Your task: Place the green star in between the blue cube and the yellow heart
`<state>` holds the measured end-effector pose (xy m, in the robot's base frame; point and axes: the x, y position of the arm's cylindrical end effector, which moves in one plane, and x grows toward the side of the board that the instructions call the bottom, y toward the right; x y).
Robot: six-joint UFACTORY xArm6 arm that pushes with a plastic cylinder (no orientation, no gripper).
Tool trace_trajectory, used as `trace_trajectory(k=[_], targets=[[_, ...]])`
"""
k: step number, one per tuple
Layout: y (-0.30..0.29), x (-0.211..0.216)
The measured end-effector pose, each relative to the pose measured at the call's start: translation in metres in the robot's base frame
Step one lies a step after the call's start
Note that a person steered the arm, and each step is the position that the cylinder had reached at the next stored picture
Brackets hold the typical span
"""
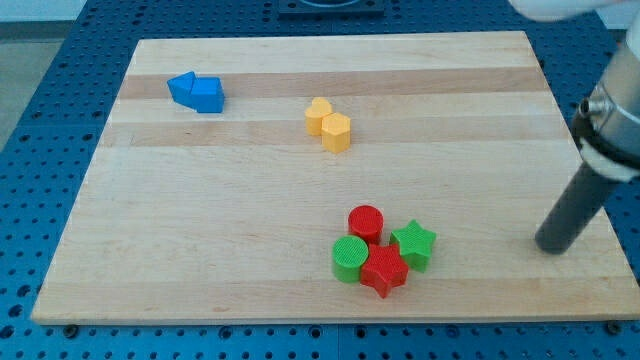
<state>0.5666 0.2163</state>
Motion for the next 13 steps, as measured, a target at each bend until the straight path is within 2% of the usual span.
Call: trace_trajectory(k=[1, 3, 4, 7, 9, 11, 12, 13], targets=[[-0.036, 0.019], [-0.144, 0.017], [-0.172, -0.007], [-0.227, -0.133], [-0.180, -0.143], [-0.165, -0.127], [-0.129, -0.110], [-0.101, -0.138]])
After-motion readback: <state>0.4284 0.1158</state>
